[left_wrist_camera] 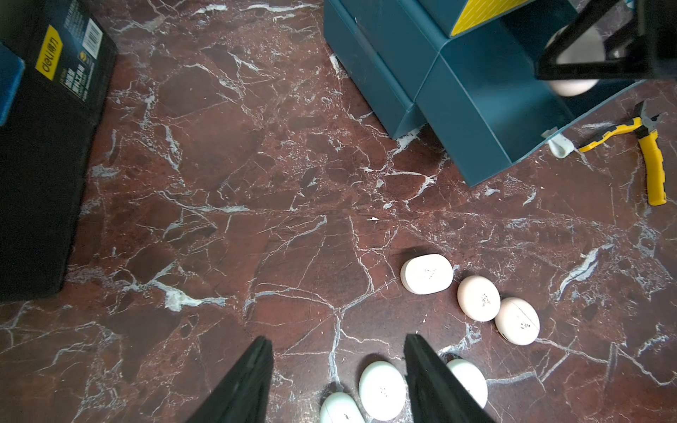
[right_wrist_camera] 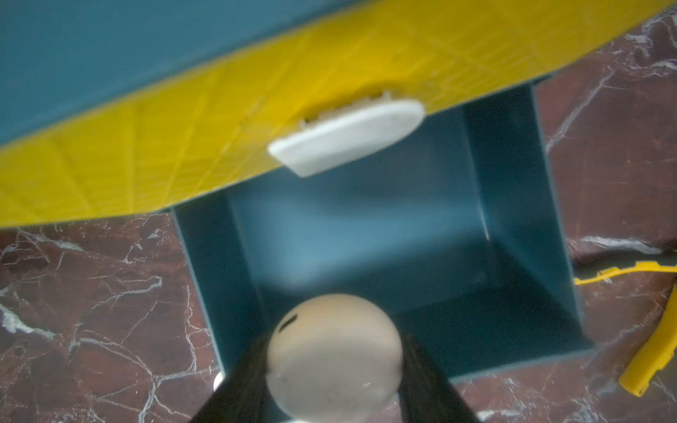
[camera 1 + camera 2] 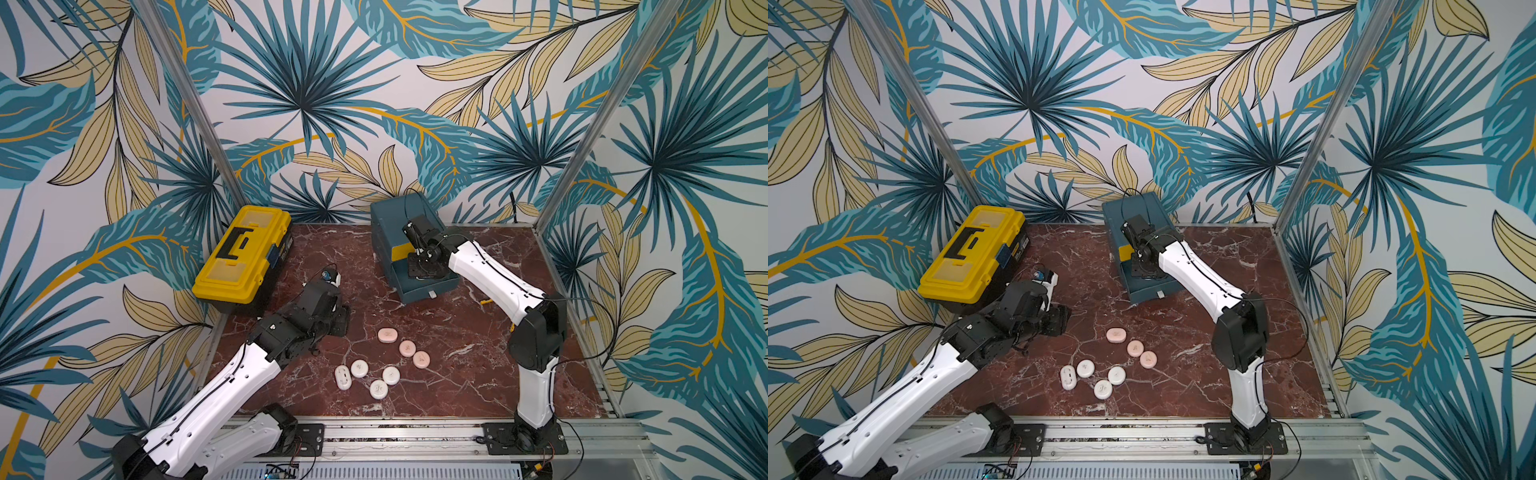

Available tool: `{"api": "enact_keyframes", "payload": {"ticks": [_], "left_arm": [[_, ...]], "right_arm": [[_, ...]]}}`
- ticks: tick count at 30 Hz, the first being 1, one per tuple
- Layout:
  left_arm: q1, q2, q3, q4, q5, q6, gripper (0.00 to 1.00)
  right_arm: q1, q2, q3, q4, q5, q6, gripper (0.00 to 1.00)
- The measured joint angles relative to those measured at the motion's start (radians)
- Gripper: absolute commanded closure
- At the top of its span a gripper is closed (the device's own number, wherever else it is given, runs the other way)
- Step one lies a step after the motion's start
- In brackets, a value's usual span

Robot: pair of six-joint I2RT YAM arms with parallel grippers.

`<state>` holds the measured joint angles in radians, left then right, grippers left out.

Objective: Put the bluetooth earphones in the drawer according to color
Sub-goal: Adjust the storage box at the center of the board.

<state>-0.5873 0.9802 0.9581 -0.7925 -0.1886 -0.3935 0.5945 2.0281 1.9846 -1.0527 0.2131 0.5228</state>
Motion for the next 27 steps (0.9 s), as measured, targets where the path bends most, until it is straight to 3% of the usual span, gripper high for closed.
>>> {"api": "enact_keyframes", "payload": {"ticks": [17,27], "left_arm": [[0.000,0.000,0.000,-0.001,-0.002,0.000,0.38],[0.000,0.000,0.000,-0.001,-0.002,0.000,0.38]], "right_arm": [[-0.026,0.135,0.137,0.019,-0.020,-0.023,0.47],[-0.023,-0.020,-0.114,0.142,-0.014,-0.030,0.48]]}}
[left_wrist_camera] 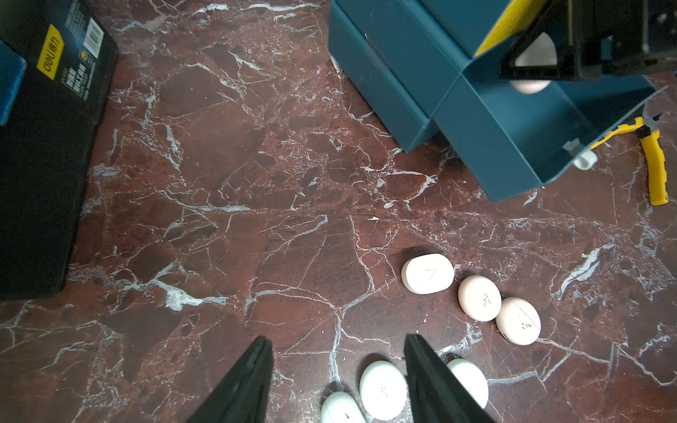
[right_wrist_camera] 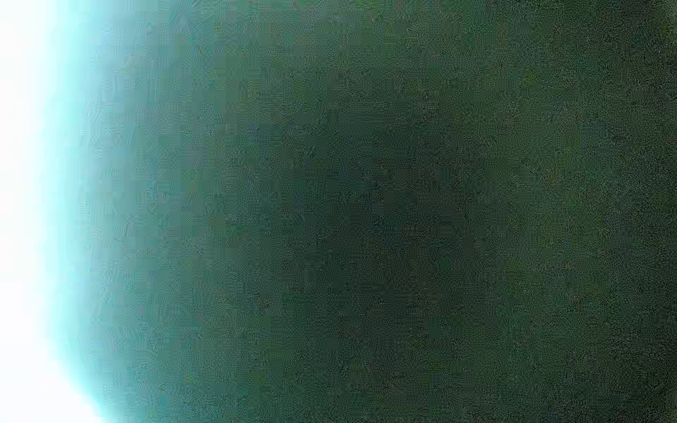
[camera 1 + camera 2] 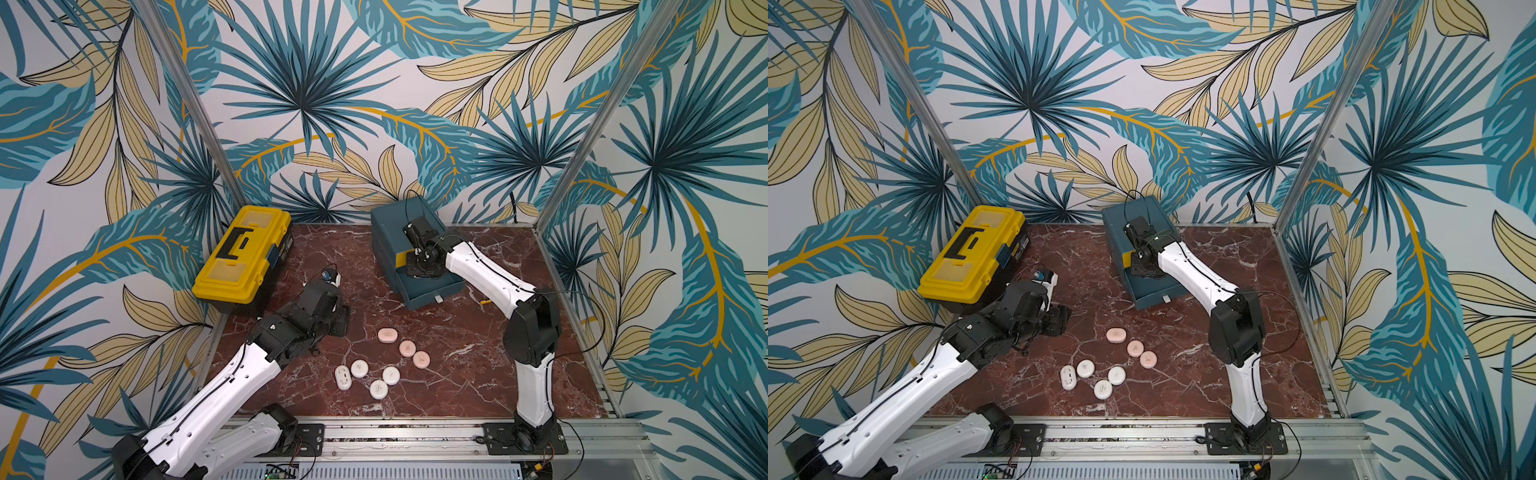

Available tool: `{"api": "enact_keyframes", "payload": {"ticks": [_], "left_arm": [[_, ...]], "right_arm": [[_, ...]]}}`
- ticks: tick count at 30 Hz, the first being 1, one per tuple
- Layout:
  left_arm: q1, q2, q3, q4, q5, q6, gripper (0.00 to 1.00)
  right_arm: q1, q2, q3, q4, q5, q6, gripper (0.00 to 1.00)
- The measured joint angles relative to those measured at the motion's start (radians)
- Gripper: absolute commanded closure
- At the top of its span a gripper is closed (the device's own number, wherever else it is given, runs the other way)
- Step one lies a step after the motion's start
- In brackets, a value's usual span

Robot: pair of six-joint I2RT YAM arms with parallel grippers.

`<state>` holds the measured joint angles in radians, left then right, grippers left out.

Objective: Put the bluetooth earphones in the drawer according to color
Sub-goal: Adjust the storage box at the center of the board.

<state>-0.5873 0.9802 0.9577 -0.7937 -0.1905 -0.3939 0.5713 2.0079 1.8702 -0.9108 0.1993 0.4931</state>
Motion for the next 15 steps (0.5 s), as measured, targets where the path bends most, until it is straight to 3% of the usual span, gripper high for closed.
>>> {"api": "enact_keyframes", "payload": {"ticks": [6,15], "left_arm": [[0.000,0.000,0.000,0.000,0.000,0.000,0.38],[0.000,-0.005,0.000,-0.008,0.000,0.000,0.38]], "right_arm": [[0.001,-0.094,-0.156,0.090,0.020,-0.005,0.48],[0.003,-0.039,-0.073,0.090,0.001,-0.012,0.48]]}}
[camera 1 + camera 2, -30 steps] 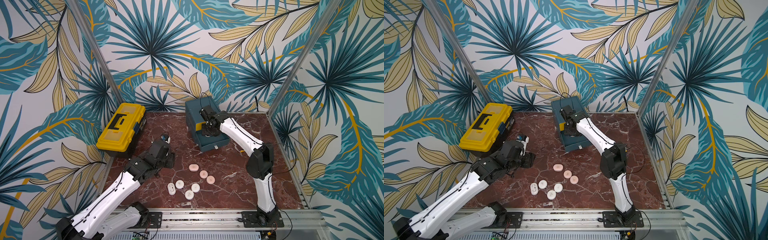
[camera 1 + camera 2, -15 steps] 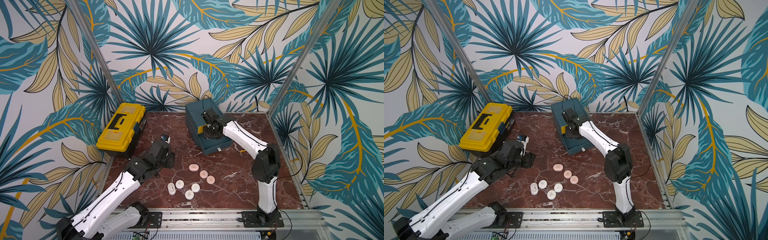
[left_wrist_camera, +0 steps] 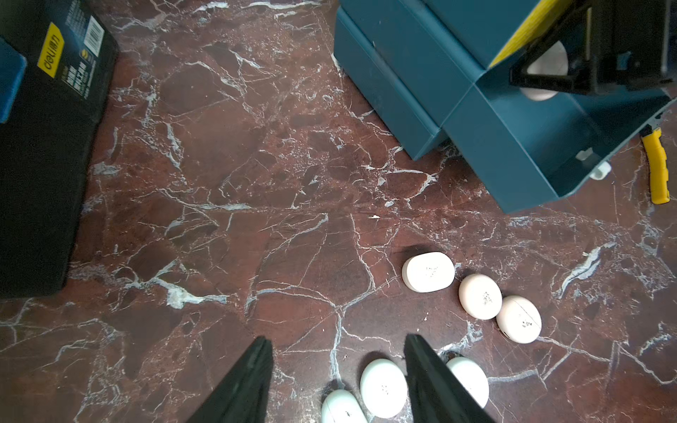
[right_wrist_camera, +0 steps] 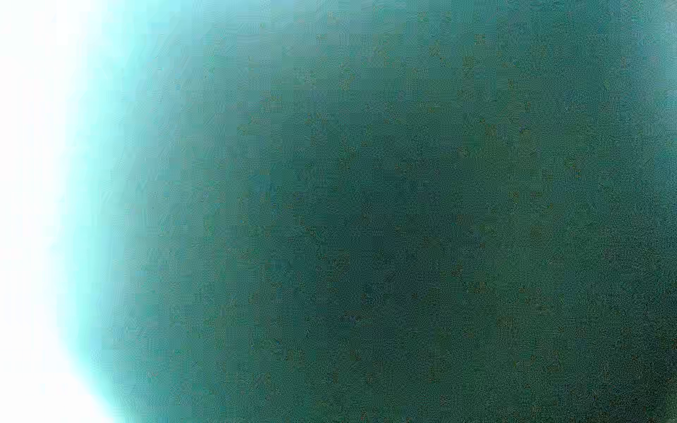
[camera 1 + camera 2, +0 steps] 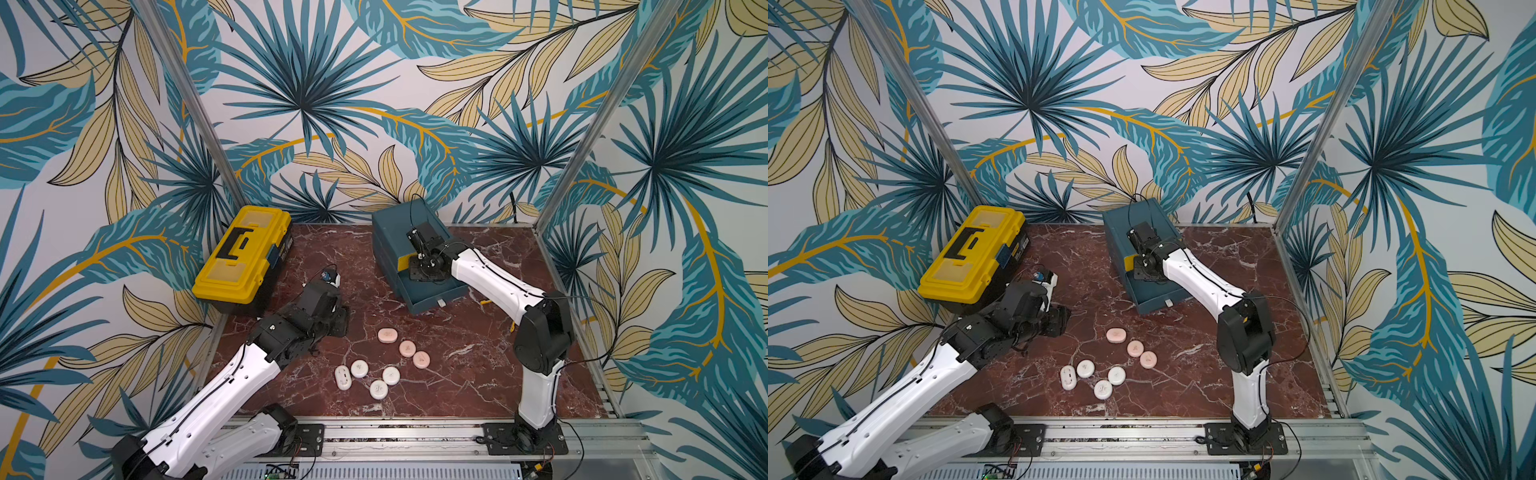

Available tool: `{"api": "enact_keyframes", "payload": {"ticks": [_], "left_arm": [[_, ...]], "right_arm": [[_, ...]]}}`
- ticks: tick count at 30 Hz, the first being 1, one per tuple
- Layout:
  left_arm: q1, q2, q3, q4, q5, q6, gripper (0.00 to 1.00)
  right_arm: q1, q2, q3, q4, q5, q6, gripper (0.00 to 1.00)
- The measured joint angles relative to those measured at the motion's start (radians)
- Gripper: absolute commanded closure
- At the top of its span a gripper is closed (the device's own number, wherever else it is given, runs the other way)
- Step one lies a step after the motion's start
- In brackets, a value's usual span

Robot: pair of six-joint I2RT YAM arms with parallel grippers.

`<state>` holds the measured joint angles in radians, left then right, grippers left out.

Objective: Put the bluetooth earphones in the drawer according to color
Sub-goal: Adjust the storage box at the center of the board, then place the bluetooth earphone in the drawer.

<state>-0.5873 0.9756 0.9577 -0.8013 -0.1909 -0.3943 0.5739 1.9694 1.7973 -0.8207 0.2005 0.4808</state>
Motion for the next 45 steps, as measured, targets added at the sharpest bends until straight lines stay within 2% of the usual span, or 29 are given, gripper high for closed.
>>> {"api": "enact_keyframes", "payload": {"ticks": [8,12,19,22,33,38,45], "left_arm": [[0.000,-0.006,0.000,-0.003,-0.004,0.000,0.38],[0.000,-0.006,0.000,-0.003,-0.004,0.000,0.38],[0.000,-0.010,0.000,-0.003,-0.004,0.000,0.38],[0.000,-0.010,0.000,-0.003,-0.004,0.000,0.38],[0.000,-0.013,0.000,-0.007,-0.006,0.000,0.38],[0.000,-0.013,0.000,-0.010,-0.007,0.000,0.38],[0.000,-0.013,0.000,-0.016,-0.008,0.000,0.38]], "right_arm": [[0.023,0.007,0.059,0.008,0.002,-0.001,0.48],[0.035,-0.037,0.050,0.017,0.022,-0.003,0.48],[0.052,-0.257,-0.121,0.081,0.095,-0.008,0.48],[0.055,-0.292,-0.200,0.109,0.126,-0.018,0.48],[0.055,-0.251,-0.394,0.293,0.188,-0.056,0.48],[0.055,-0.193,-0.384,0.348,0.188,-0.071,0.47],[0.055,-0.099,-0.290,0.368,0.188,-0.074,0.46]]}}
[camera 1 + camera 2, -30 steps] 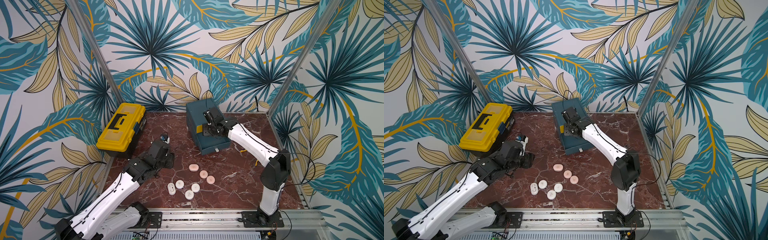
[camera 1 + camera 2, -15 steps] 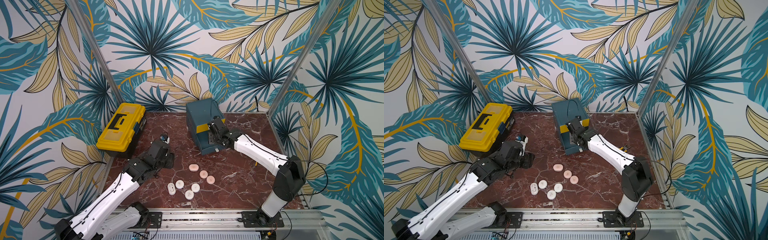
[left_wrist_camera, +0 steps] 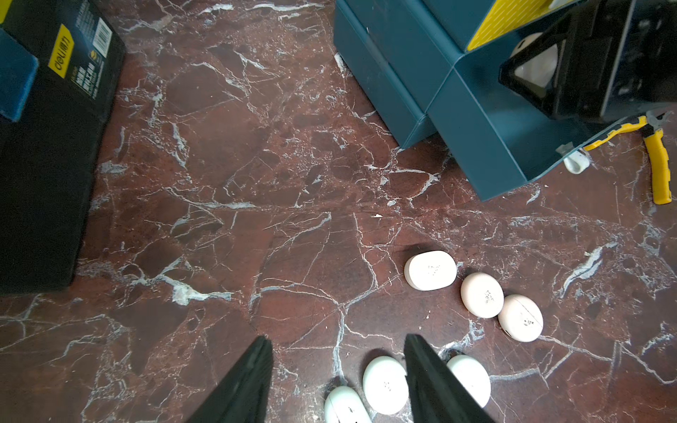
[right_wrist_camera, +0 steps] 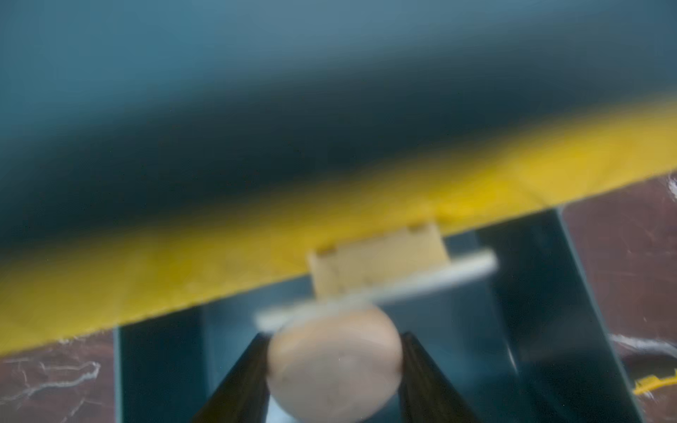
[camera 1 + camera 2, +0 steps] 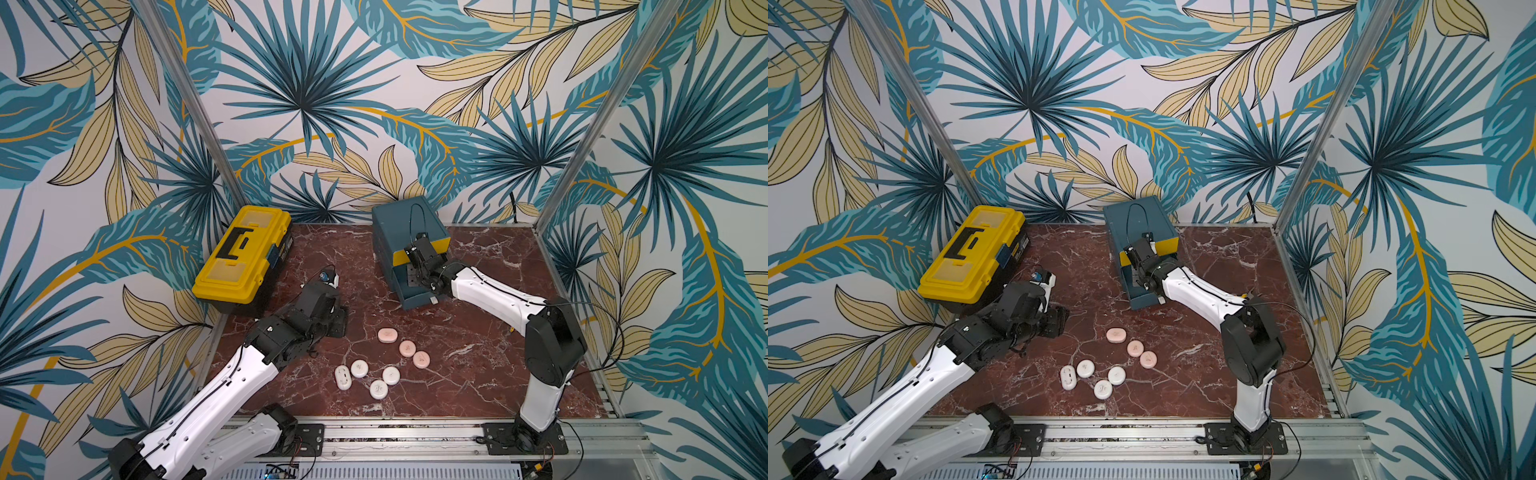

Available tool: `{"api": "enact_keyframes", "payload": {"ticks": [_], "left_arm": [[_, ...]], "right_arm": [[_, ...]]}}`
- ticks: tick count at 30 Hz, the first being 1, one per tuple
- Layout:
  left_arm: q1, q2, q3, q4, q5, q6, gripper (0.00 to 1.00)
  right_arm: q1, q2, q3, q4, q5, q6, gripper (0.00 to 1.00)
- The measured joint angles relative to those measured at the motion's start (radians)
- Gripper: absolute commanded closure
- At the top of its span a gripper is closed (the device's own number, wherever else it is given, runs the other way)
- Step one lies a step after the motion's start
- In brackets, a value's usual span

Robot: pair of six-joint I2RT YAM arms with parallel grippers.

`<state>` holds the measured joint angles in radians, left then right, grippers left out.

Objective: Put the bluetooth earphones in the drawer according to color
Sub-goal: Place the bluetooth earphone in the drawer.

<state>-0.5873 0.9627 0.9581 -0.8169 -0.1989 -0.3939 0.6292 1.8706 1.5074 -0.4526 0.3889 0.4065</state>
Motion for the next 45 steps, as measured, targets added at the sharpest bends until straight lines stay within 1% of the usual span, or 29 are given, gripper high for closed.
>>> {"api": "enact_keyframes", "payload": {"ticks": [7,12,21,24,27,33,38,41,45], "left_arm": [[0.000,0.000,0.000,-0.003,-0.002,0.000,0.38],[0.000,0.000,0.000,-0.003,-0.003,0.000,0.38],[0.000,0.000,0.000,-0.003,-0.003,0.000,0.38],[0.000,0.000,0.000,-0.003,-0.003,0.000,0.38],[0.000,-0.003,0.000,-0.003,-0.003,0.000,0.38],[0.000,-0.006,0.000,-0.002,-0.003,-0.001,0.38],[0.000,-0.005,-0.003,-0.001,0.002,-0.001,0.38],[0.000,0.001,-0.011,0.009,0.011,-0.003,0.37],[0.000,0.027,-0.016,0.021,0.035,-0.008,0.36]], "right_arm": [[0.000,0.016,0.030,-0.013,-0.004,0.000,0.42],[0.000,0.017,0.033,-0.021,-0.009,-0.001,0.36],[0.000,0.014,0.032,-0.021,-0.013,-0.003,0.35],[0.001,-0.013,-0.002,-0.014,-0.021,-0.004,0.35],[0.012,-0.098,-0.077,-0.019,-0.018,-0.005,0.35],[0.075,-0.389,-0.202,-0.034,0.005,-0.006,0.34],[0.127,-0.604,-0.324,-0.086,0.004,0.051,0.33],[0.177,-0.663,-0.415,-0.147,-0.003,0.106,0.31],[0.267,-0.677,-0.544,-0.201,-0.013,0.179,0.28]]}}
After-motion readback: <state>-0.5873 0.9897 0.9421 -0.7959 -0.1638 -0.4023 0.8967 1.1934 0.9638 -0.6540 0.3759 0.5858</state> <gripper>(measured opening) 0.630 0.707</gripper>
